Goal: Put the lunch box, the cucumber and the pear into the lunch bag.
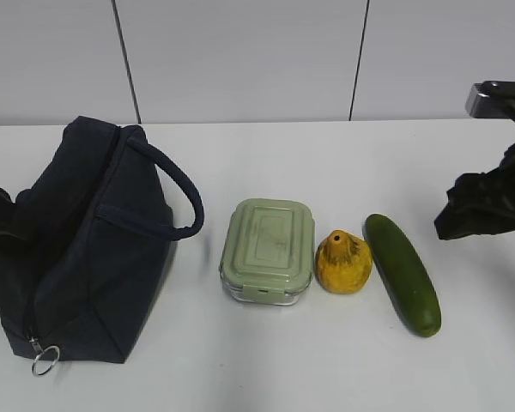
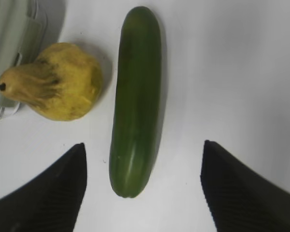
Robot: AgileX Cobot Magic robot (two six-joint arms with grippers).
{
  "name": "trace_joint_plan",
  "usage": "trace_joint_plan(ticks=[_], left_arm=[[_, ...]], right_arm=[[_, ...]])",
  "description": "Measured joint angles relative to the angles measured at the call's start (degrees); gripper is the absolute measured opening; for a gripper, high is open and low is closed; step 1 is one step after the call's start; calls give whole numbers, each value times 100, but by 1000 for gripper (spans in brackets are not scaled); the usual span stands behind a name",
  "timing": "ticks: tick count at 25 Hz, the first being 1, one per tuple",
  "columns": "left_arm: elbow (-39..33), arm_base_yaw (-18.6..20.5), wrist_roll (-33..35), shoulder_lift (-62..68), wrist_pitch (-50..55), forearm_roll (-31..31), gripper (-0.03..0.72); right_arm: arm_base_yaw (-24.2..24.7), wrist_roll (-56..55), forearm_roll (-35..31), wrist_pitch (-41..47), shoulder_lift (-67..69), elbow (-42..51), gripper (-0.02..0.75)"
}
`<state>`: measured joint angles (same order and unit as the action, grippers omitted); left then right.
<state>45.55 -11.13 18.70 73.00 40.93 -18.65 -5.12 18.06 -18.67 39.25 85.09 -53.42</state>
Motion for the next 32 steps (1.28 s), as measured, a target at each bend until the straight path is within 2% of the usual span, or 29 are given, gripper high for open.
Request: trace_joint_plan(ticks=[3, 11, 16, 29, 32], left_arm=[[0, 0, 0, 0, 0, 36, -16], [0, 0, 4, 0, -6, 110, -16], [0, 0, 4, 0, -11, 123, -16], [0, 0, 4, 0, -17, 144, -16], [0, 0, 6, 0, -17, 145, -16]], right_arm=[[0, 72, -120, 161, 467, -374, 604], [-152, 63, -254, 827, 1756, -1652, 609], [-412, -608, 606, 1037, 2369, -2302, 605], [-469, -828, 850, 1370, 3335, -2657, 593], [-469, -843, 941, 1526, 3393, -2657, 529]])
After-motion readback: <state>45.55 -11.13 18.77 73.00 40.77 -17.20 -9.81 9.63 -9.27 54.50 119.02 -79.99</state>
